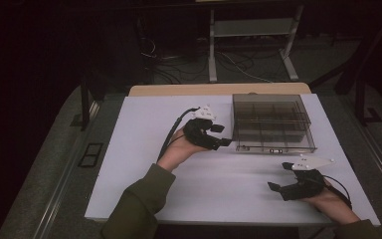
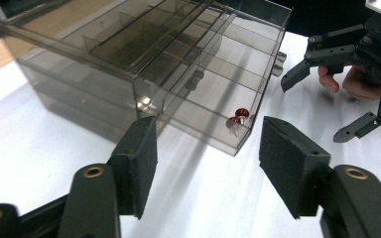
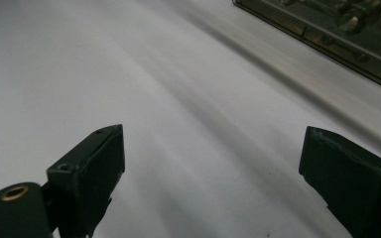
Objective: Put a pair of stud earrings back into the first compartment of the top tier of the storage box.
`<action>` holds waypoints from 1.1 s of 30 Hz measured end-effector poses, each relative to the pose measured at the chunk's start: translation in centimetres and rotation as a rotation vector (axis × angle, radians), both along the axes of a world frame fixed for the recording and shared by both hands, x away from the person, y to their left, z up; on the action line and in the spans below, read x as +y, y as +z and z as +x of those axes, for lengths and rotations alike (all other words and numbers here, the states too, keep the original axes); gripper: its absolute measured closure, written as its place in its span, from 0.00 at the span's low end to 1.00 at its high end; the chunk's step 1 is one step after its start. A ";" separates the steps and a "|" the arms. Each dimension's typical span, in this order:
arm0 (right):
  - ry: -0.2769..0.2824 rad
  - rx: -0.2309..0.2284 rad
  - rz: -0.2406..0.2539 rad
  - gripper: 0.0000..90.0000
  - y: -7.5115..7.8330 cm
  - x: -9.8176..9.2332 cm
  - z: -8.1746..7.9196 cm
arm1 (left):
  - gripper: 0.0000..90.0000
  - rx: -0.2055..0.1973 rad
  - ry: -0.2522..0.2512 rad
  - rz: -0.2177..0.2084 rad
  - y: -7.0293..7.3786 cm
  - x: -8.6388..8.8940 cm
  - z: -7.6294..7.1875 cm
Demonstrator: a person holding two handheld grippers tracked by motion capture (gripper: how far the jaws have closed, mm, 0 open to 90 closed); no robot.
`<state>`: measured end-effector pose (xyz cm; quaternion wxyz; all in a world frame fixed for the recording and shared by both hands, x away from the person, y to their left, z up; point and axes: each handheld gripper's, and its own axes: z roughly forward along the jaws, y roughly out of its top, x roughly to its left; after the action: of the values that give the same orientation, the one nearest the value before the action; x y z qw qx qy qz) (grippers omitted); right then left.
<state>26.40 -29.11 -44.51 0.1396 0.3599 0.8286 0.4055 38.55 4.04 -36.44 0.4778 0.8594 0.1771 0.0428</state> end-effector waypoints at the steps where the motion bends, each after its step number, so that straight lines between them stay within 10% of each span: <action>1: 0.000 0.001 0.001 0.11 0.0 0.0 0.0 | 0.41 -0.002 0.010 0.003 0.1 0.3 -0.1; 33: 0.006 -0.002 -0.001 0.11 0.0 0.1 0.1 | 0.15 0.021 0.234 0.003 -4.1 10.8 -5.5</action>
<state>26.46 -29.04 -44.50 0.1391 0.3568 0.8298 0.4059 33.07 14.80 -40.59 0.4663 0.8340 0.2809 0.0896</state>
